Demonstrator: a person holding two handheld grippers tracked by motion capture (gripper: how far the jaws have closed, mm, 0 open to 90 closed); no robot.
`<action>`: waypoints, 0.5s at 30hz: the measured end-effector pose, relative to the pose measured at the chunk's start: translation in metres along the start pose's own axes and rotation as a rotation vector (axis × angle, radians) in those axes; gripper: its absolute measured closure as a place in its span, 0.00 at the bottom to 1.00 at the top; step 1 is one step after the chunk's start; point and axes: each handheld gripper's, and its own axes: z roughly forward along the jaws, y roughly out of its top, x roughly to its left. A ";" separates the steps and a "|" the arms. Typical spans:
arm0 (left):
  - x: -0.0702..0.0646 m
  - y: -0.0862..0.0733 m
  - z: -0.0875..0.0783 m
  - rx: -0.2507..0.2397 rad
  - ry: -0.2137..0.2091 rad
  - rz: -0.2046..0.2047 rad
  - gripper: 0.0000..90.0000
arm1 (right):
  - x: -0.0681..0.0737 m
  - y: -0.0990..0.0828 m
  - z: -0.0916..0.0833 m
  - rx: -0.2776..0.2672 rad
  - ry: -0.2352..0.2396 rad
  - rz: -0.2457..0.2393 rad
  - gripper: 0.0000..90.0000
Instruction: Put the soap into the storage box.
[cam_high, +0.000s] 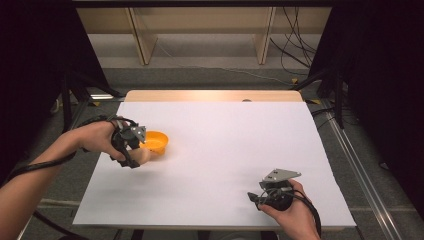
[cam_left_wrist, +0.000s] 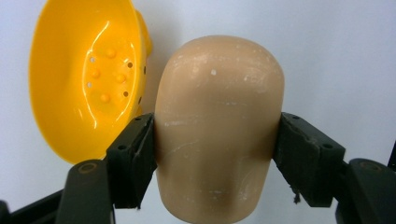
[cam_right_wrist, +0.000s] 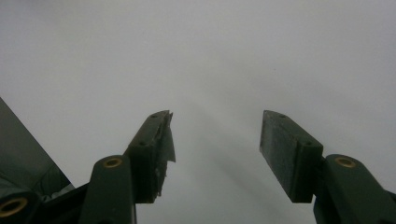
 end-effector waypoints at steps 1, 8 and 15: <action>0.001 0.000 -0.001 0.001 0.001 -0.001 0.35 | 0.000 0.000 0.000 0.002 0.000 0.007 0.49; 0.004 0.000 -0.003 -0.005 0.010 -0.009 0.35 | 0.000 0.000 -0.001 -0.003 -0.001 0.013 0.49; 0.009 0.000 -0.005 -0.008 0.016 -0.017 0.35 | -0.001 0.001 0.000 -0.020 -0.005 -0.008 0.49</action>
